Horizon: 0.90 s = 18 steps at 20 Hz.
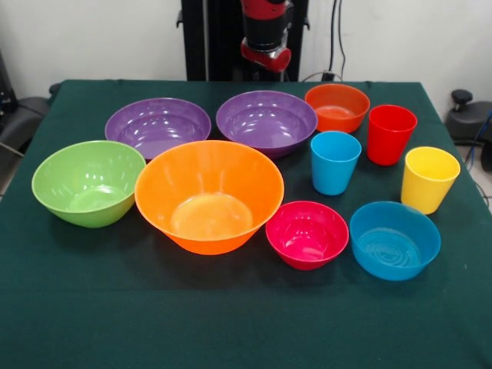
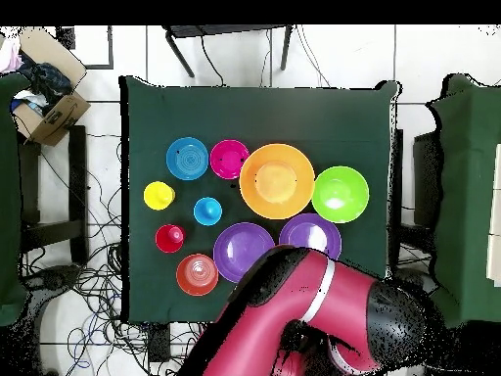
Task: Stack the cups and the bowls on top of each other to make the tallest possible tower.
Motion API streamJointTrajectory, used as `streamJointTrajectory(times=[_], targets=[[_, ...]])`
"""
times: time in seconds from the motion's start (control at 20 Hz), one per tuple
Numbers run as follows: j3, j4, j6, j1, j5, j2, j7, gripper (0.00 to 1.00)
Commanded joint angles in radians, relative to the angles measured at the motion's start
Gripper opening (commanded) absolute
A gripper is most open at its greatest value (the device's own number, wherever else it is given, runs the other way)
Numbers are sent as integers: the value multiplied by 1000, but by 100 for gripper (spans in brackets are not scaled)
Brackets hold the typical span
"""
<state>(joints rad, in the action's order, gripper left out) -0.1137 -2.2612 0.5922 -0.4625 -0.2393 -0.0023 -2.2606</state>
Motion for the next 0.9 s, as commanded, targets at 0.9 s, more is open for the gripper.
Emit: streamJointTrajectory(times=[0.9], targets=[[53, -56, -2, 88, 70, -188, -173, 100]])
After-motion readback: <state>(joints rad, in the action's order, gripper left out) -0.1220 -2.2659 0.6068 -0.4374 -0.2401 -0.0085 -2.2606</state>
